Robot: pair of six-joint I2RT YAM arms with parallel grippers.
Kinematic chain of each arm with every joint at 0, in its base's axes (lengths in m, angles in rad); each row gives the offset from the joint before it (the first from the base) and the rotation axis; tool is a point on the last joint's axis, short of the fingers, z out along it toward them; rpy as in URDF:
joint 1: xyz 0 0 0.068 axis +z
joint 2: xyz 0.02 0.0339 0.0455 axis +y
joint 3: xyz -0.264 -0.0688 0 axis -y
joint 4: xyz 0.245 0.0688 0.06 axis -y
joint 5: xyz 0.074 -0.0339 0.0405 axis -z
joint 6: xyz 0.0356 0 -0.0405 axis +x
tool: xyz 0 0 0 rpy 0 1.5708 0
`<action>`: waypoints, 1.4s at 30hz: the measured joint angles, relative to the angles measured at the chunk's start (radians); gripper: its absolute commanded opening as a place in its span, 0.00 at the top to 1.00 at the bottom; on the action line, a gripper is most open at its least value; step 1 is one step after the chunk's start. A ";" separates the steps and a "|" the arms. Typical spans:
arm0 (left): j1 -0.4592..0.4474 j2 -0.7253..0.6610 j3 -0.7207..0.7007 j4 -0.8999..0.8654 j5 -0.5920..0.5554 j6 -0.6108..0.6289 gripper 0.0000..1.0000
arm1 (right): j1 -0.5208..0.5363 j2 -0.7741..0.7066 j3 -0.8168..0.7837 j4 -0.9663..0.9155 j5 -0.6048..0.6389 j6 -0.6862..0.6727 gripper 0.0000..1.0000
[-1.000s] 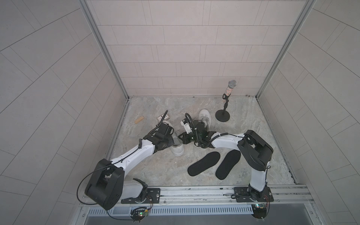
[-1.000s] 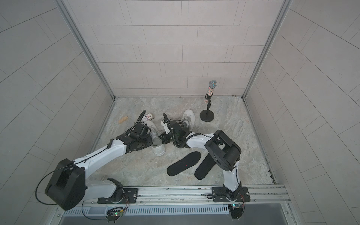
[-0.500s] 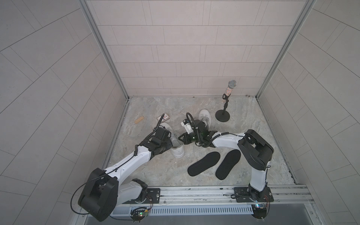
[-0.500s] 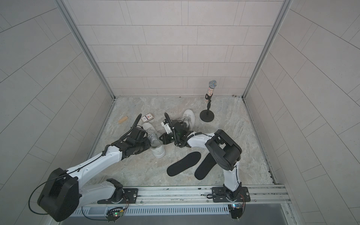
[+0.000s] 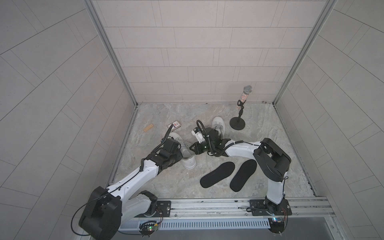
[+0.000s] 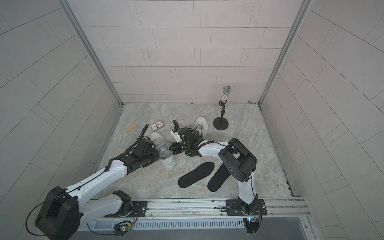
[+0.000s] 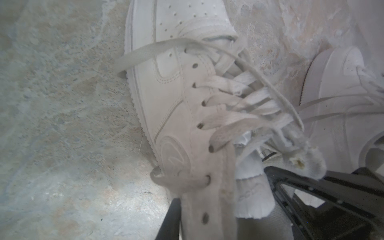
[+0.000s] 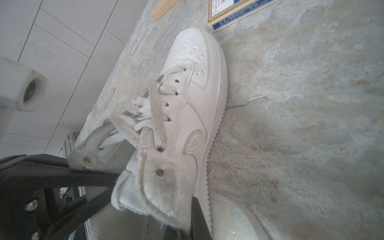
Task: Insert the insole into the shoe
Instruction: Adjust the shoe at the center of the board.
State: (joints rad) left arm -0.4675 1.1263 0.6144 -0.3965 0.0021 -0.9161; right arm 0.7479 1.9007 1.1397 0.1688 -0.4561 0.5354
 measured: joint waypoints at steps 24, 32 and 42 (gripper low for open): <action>-0.096 0.161 0.438 -0.522 -0.236 0.525 0.40 | -0.094 -0.122 -0.010 -0.130 0.093 -0.057 0.54; -0.184 0.260 0.594 -0.526 -0.246 0.619 0.32 | -0.143 -0.213 -0.048 -0.137 0.077 -0.010 0.49; -0.266 0.524 0.740 -0.491 -0.311 0.713 0.26 | -0.233 -0.311 -0.150 -0.160 0.104 0.053 0.41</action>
State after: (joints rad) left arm -0.7338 1.6505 1.3548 -0.8871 -0.3092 -0.2028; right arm 0.5152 1.5894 0.9901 0.0090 -0.3523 0.5884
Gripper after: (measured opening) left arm 0.734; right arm 0.585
